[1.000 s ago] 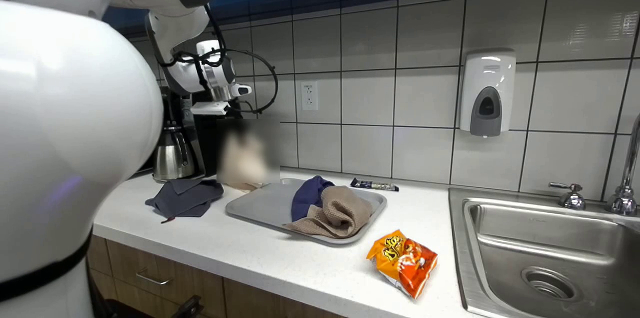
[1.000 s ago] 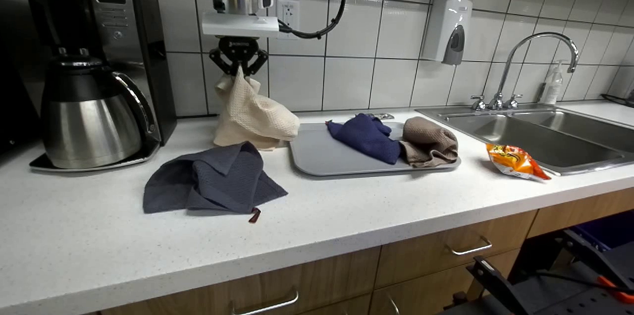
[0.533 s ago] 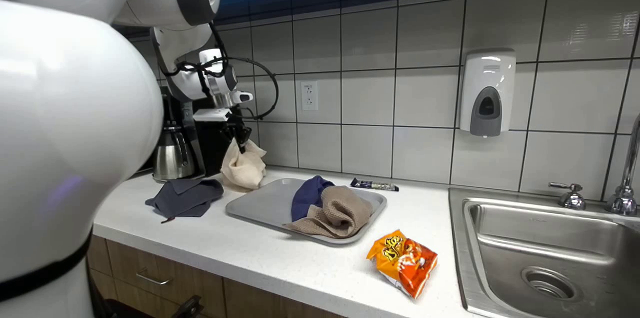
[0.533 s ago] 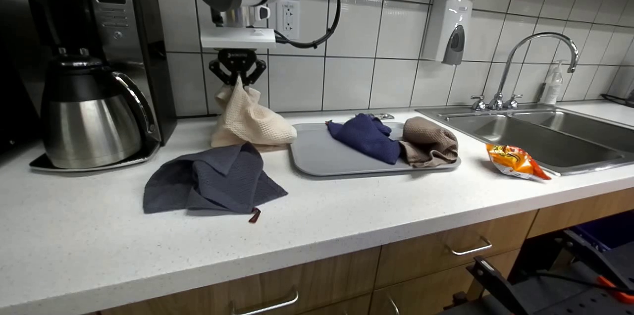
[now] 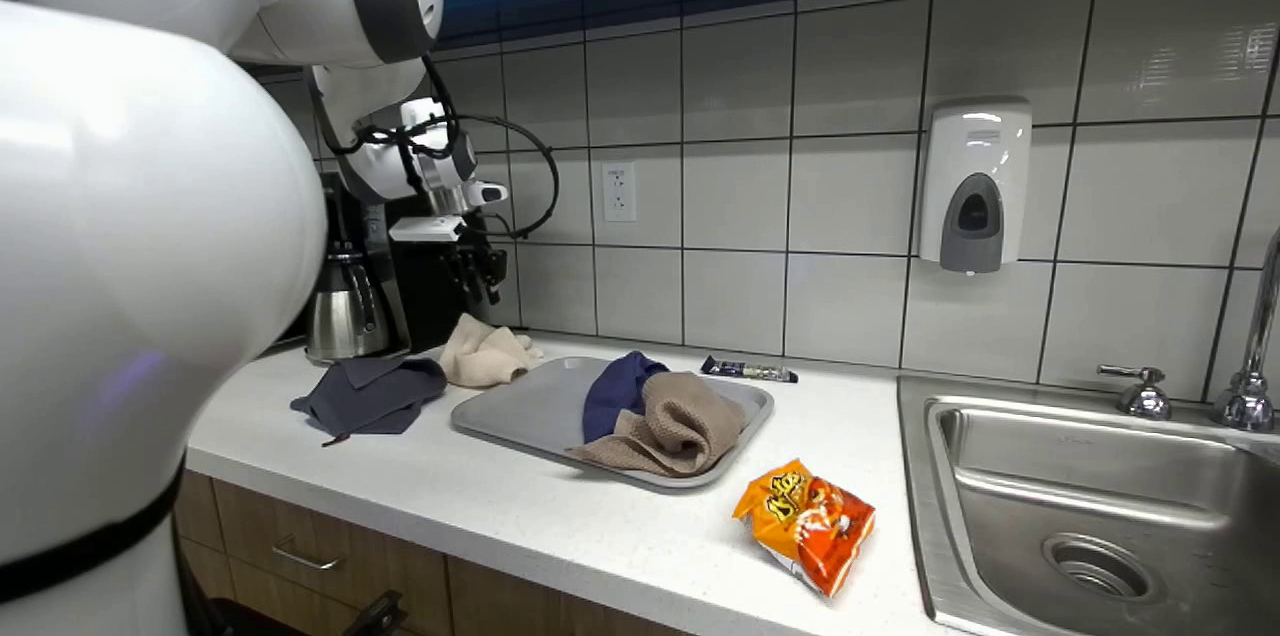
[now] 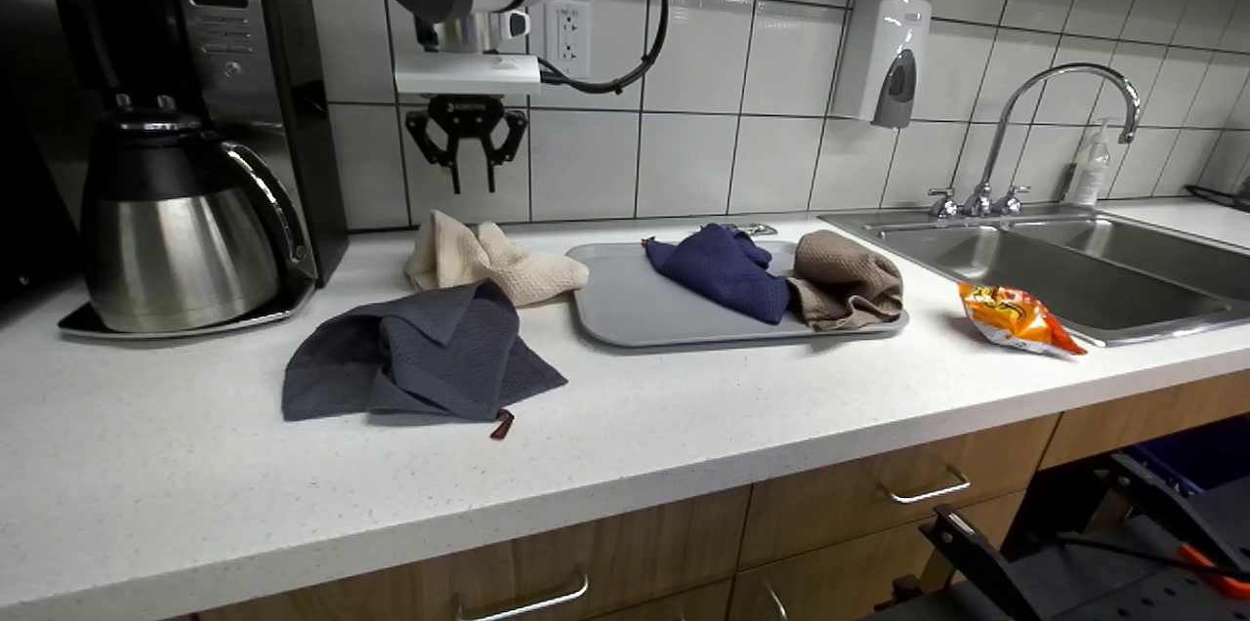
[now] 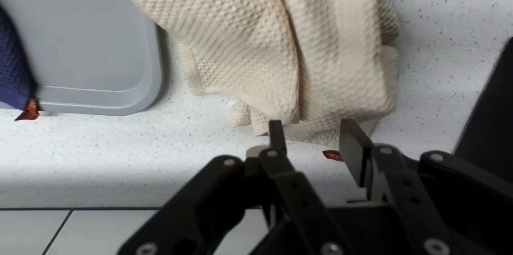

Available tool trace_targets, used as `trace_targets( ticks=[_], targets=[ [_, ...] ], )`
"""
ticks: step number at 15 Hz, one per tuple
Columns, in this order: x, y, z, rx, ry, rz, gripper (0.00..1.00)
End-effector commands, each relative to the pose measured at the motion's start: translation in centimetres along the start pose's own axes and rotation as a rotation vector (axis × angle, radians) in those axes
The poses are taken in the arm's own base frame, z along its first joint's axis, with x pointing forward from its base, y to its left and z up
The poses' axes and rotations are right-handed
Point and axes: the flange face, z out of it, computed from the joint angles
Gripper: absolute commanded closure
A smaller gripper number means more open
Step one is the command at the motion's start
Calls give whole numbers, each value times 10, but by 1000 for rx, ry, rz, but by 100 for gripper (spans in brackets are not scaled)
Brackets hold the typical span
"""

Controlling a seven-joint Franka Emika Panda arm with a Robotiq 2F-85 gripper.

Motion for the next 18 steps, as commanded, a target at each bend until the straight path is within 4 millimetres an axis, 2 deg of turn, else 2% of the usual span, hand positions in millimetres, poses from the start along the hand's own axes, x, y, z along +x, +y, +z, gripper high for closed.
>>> trace_targets(
  ticks=[1,4,5,10,18],
  targets=[
    [10,6,-7,-8,0,-9,27],
    [12,15,-8,-6,2,-1,5],
    [12,18,-8,-6,2,3,1],
    [16,43,-7,0,-3,24,0],
    [12,98,-6,-2,-27,35,0]
  ],
)
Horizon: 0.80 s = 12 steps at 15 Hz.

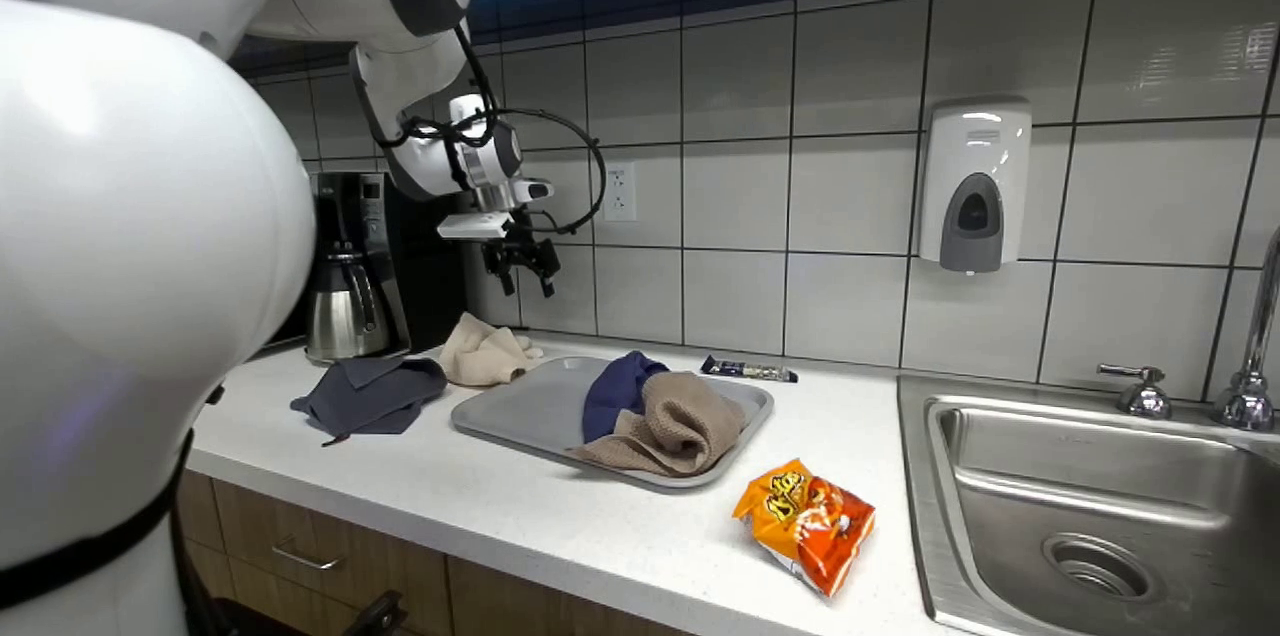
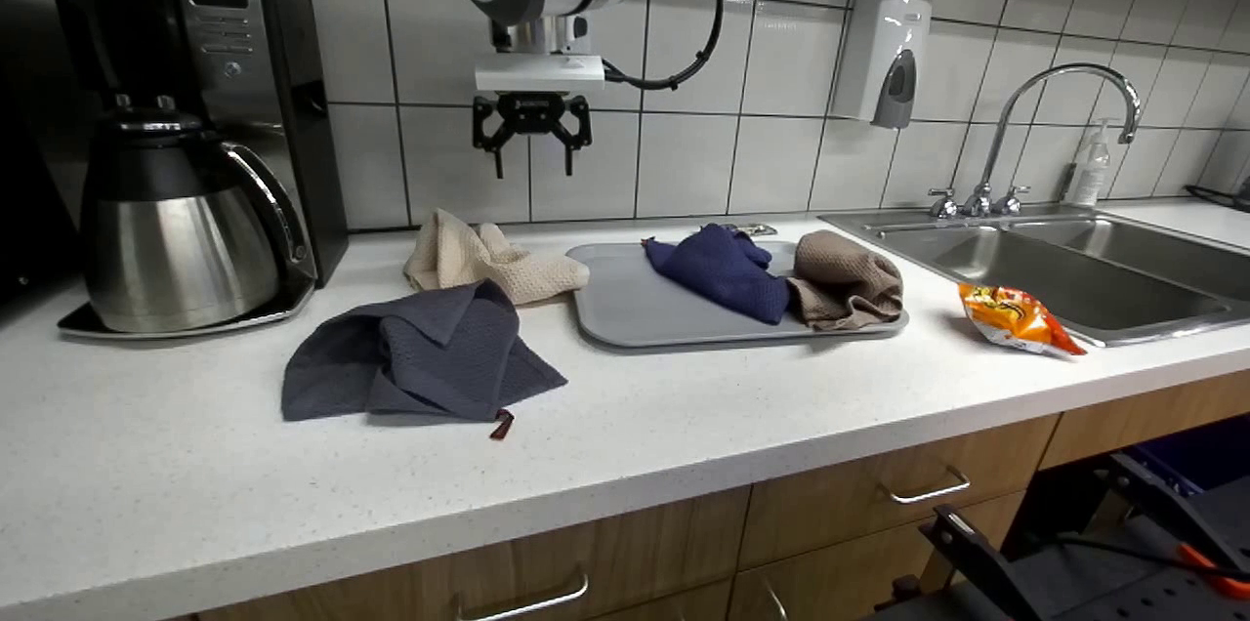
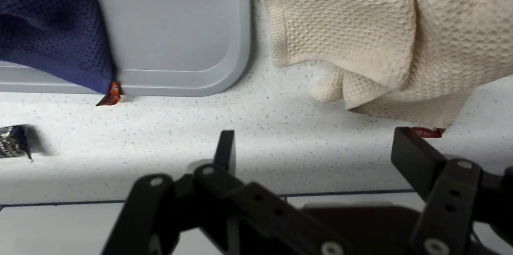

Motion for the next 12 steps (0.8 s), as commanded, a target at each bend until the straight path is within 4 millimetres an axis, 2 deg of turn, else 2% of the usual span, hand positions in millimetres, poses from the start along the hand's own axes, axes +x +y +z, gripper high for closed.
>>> trace_targets(
  ticks=[1,12],
  targets=[
    [-11,27,-13,23,-23,-19,0],
    [-47,95,-22,17,-77,-8,0]
  ],
)
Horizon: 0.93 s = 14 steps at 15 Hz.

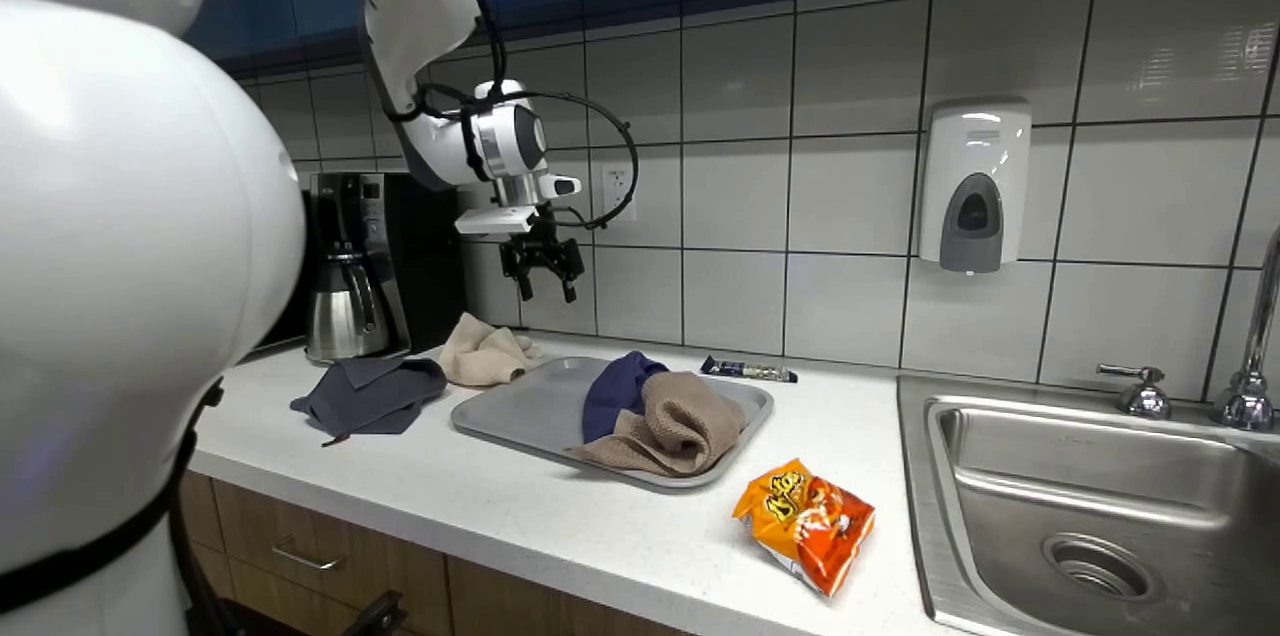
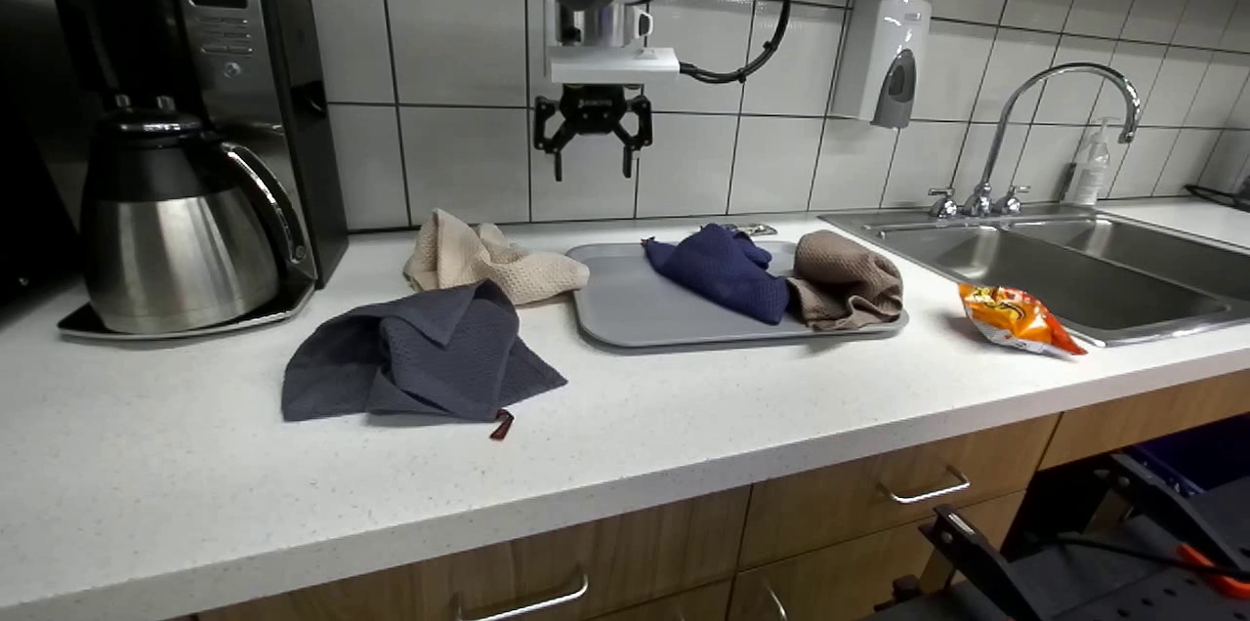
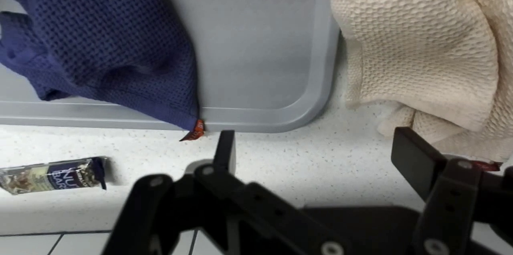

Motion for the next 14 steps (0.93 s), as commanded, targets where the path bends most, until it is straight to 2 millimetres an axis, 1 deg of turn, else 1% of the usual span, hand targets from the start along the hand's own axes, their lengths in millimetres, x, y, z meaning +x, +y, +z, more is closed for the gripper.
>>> trace_targets(
  ticks=[1,5,8,11,14],
  targets=[
    [-21,30,-10,16,-19,-2,0],
    [-30,57,-4,2,-48,27,0],
    [-35,80,4,-14,-66,50,0],
    [-36,103,14,-33,-82,75,0],
    [-34,121,24,-51,-95,101,0]
  ],
)
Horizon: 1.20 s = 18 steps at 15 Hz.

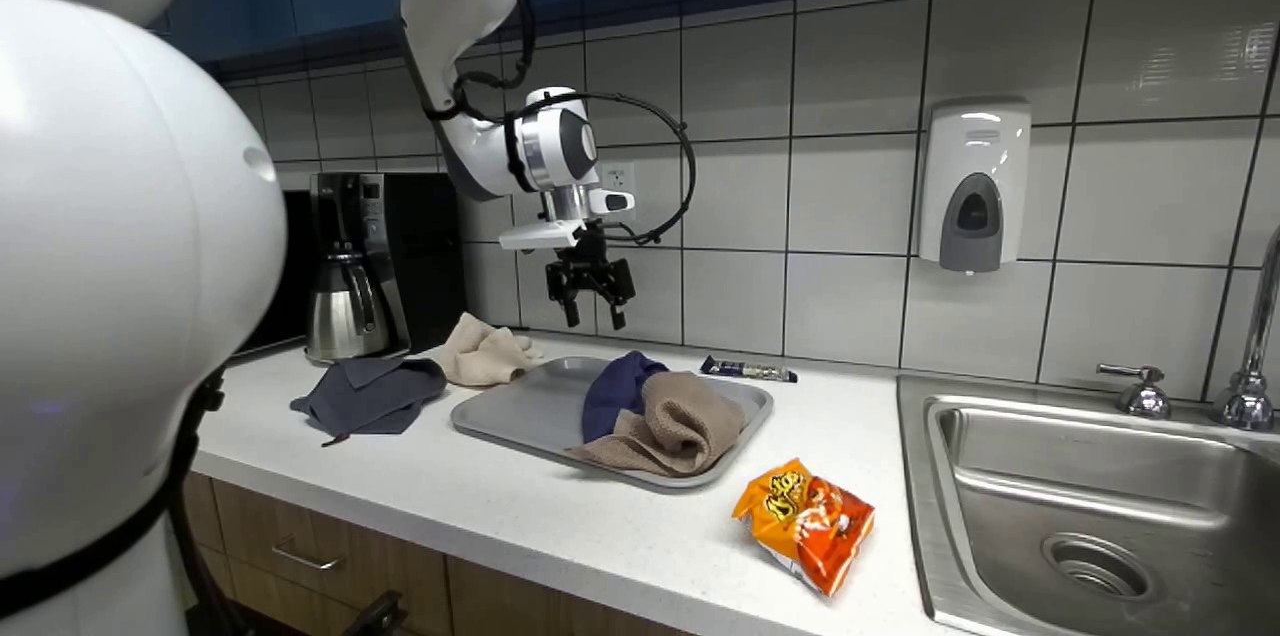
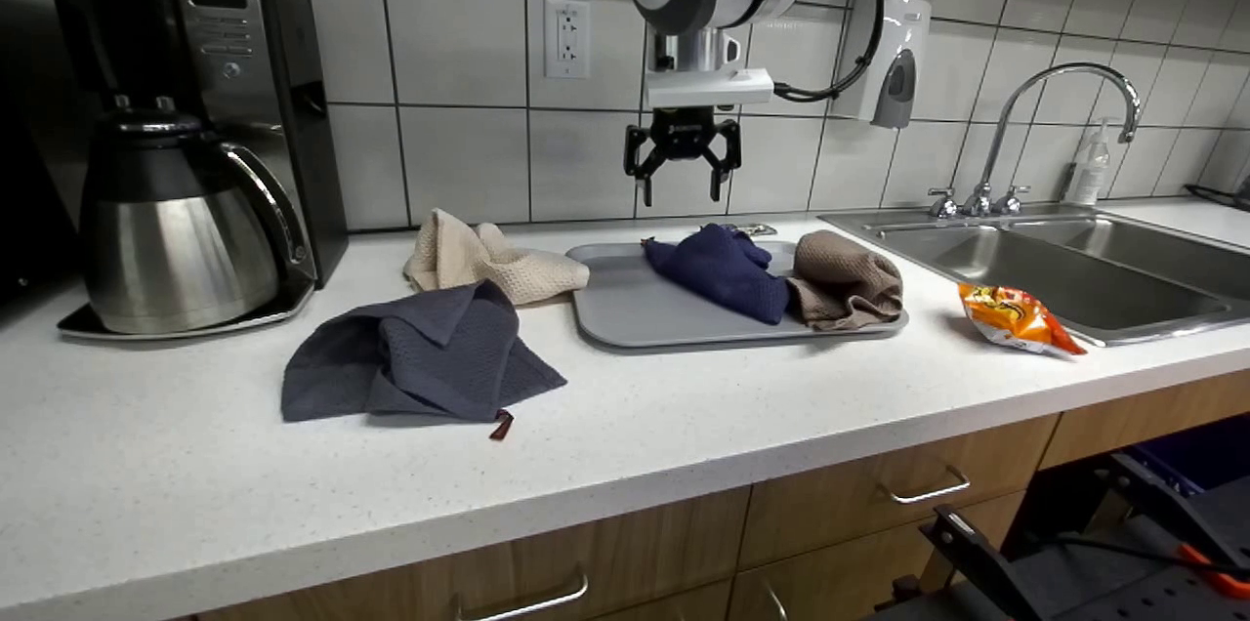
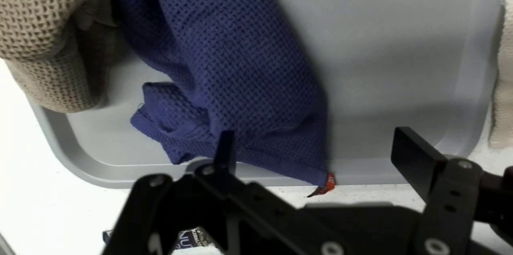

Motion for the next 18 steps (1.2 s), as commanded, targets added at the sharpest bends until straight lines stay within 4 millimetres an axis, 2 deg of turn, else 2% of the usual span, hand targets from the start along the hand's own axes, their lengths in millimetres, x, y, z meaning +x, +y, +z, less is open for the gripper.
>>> trace_targets(
  ticks=[1,12,18],
  targets=[
    [-1,23,2,0,-6,12,0],
    [-2,53,36,-47,-65,63,0],
    [3,59,59,-51,-94,86,0]
  ],
)
